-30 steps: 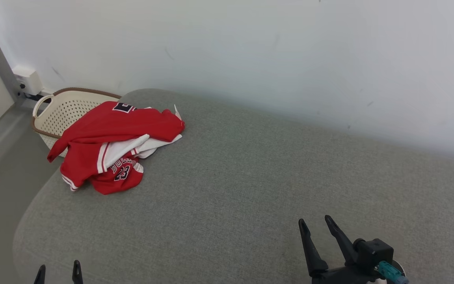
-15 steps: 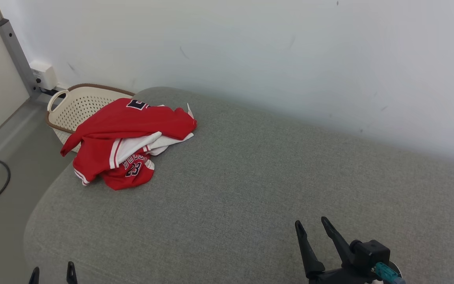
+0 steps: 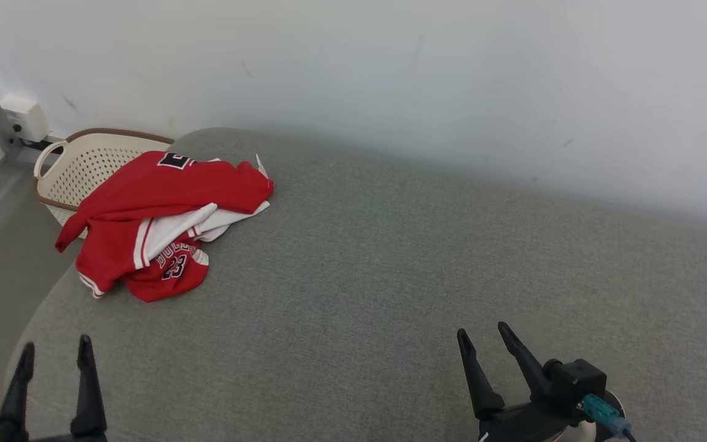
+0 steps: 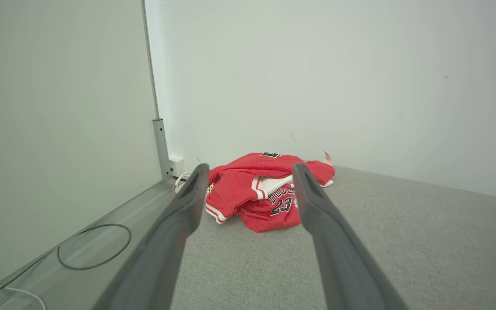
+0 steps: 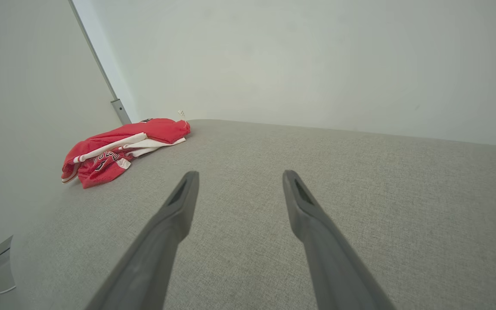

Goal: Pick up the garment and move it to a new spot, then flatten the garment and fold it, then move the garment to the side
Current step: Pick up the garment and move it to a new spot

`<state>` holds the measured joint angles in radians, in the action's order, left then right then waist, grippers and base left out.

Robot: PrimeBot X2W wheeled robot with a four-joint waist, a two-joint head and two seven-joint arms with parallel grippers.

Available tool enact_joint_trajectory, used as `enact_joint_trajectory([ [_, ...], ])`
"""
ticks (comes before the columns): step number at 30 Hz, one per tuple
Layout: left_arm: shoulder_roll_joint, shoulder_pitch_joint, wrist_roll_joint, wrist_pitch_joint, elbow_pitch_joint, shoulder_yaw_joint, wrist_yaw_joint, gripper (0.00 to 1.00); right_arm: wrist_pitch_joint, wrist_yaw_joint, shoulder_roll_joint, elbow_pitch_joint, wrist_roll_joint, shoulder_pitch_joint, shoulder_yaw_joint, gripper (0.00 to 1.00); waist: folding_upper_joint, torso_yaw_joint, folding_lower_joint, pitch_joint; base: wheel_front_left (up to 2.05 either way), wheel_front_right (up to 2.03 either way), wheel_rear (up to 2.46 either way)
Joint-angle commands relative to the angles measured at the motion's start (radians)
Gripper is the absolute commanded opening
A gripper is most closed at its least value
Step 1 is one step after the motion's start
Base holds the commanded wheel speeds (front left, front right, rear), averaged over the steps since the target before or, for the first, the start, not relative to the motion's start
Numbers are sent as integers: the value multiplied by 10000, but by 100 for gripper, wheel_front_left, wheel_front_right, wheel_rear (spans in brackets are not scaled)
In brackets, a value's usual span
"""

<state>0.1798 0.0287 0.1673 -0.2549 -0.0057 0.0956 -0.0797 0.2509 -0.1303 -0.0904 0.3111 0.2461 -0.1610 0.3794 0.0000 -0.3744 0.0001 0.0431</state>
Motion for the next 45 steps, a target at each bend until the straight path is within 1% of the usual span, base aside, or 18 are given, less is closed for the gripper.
enact_joint_trajectory([
  [1,103,169,103,36,-43,56,41,100,16,-8,-57,-15,-9,-107,28,100,0,235,-1,-202,0,0,0],
  [8,761,1642,501,333,147,376,336,100,3,-8,-137,-88,-81,-452,36,100,0,912,-1,-760,0,0,0],
  [11,1066,2422,642,564,231,418,529,100,6,-8,-247,-134,-94,-692,-69,100,0,1165,-1,-1099,0,0,0],
  [19,2000,4473,1032,1097,1059,677,937,100,55,-8,-328,-384,-145,-1190,-216,100,0,1911,-1,-2069,0,0,0],
  [23,2317,5339,1293,1375,1711,748,1115,100,74,-8,-368,-469,-156,-1381,-263,100,0,2281,-1,-2418,0,0,0],
  [25,2629,5678,1179,1570,2140,709,1182,100,101,-8,-389,-539,-166,-1451,-339,100,0,2466,-1,-2576,0,0,0],
  [27,2624,6079,1400,1697,2486,664,1329,100,119,-8,-428,-568,-171,-1491,-419,100,0,2635,-1,-2662,0,0,0],
  [28,2820,6191,1267,1772,2647,627,1344,100,128,-8,-443,-588,-171,-1521,-422,100,0,2737,-1,-2694,0,0,0],
  [30,2961,6436,1364,1914,3043,636,1388,100,132,-8,-458,-627,-191,-1549,-456,100,0,2915,-1,-2723,0,0,0],
  [34,3254,6746,1478,2074,3914,675,1492,100,140,-8,-468,-699,-148,-1548,-428,100,0,3252,-1,-2742,0,0,0],
  [37,3576,6928,1565,2189,4631,707,1626,100,151,-8,-435,-769,-184,-1564,-404,100,0,3518,-1,-2797,0,0,0],
  [41,3869,7126,1626,2393,5367,649,1742,100,156,-8,-476,-843,-193,-1591,-422,100,0,3726,-1,-2916,0,0,0],
  [45,4240,7565,1695,2730,6532,394,1891,100,147,-8,-557,-920,-163,-1689,-451,100,0,3983,-1,-3169,0,0,0],
])
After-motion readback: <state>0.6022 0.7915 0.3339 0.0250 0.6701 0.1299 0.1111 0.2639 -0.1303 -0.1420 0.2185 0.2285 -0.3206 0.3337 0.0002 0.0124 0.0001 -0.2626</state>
